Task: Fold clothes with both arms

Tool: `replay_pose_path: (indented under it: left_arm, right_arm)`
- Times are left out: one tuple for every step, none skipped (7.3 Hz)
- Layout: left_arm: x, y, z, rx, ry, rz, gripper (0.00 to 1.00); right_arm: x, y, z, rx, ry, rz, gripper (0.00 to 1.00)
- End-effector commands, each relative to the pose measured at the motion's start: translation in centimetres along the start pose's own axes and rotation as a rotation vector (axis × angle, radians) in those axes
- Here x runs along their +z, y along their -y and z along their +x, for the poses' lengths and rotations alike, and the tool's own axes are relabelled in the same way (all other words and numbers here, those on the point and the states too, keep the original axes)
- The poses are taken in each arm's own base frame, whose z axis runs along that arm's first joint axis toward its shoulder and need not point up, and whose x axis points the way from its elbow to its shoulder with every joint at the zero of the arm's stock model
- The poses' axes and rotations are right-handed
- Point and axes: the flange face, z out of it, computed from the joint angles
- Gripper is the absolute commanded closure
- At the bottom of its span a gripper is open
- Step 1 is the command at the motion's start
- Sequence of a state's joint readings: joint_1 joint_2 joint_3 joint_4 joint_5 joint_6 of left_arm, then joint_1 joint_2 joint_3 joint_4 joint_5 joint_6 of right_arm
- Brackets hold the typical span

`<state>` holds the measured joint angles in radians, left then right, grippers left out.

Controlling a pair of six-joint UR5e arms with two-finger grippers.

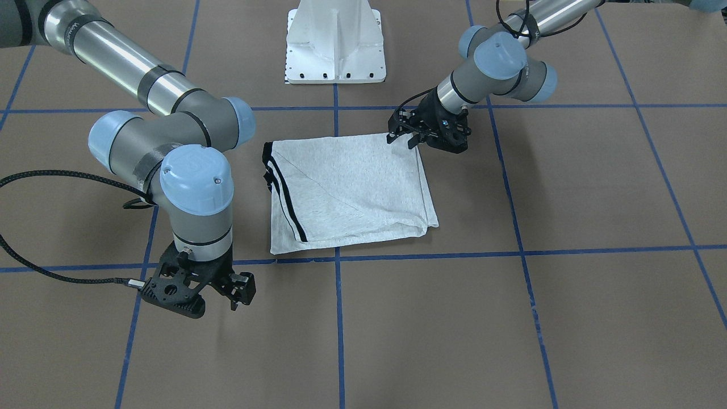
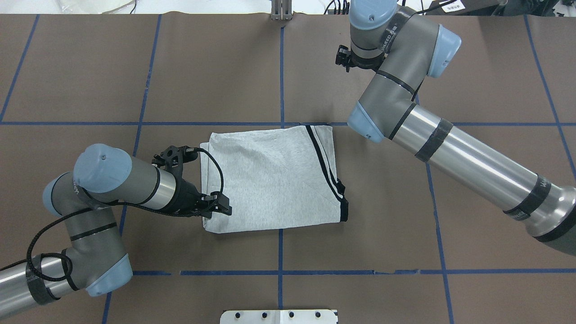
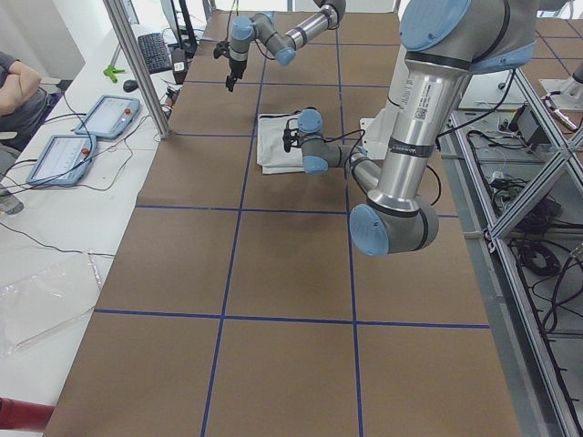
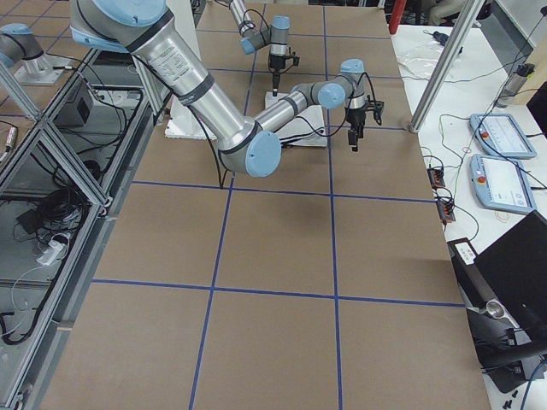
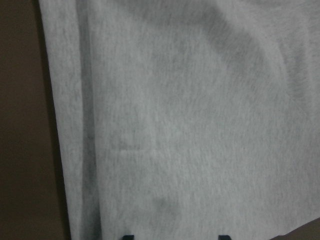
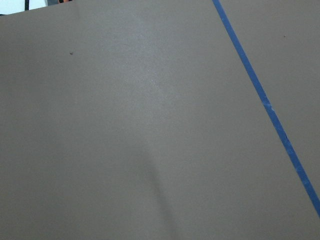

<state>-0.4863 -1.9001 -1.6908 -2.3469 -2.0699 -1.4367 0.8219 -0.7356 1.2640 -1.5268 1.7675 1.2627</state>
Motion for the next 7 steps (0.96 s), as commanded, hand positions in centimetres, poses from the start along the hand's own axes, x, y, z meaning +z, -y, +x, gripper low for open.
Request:
replay_pose_path:
  left_arm:
    - [1.2,-1.3,0.0,0.003,0.008,-0.027,0.35]
    - [1.2,-1.5,0.1,0.005,0.005,-0.029,0.35]
    - [1.3,-1.6,-0.7,0.0,0.016,-0.032,0.35]
    - [1.2,-1.7,-0.7,0.001,0.016,-0.032,0.34]
    - [0.5,-1.9,0.1,0.01,0.0,-0.036,0.29]
    - [-0.7,-1.7,1.1,0.02,-0.019,-0.027,0.16]
    - [-1.4,-0.8,1.1,0.011,-0.009,-0.009,0.0]
  right_arm:
    - [0.0,0.0,0.1,0.0,-0.002,0.0,0.0]
    - [0.3,-0.1,0.2,0.0,-0.005,-0.002,0.0]
    - [0.3,-0.1,0.2,0.001,-0.005,-0.002,0.0]
    - [0.3,-0.1,0.2,0.0,-0.005,-0.002,0.0]
    - [0.1,0.0,0.2,0.0,-0.001,-0.003,0.0]
    - [0.0,-0.4,0.1,-0.005,0.008,-0.044,0.0]
    - [-0.6,0.8,0.7,-0.029,0.029,-0.083,0.0]
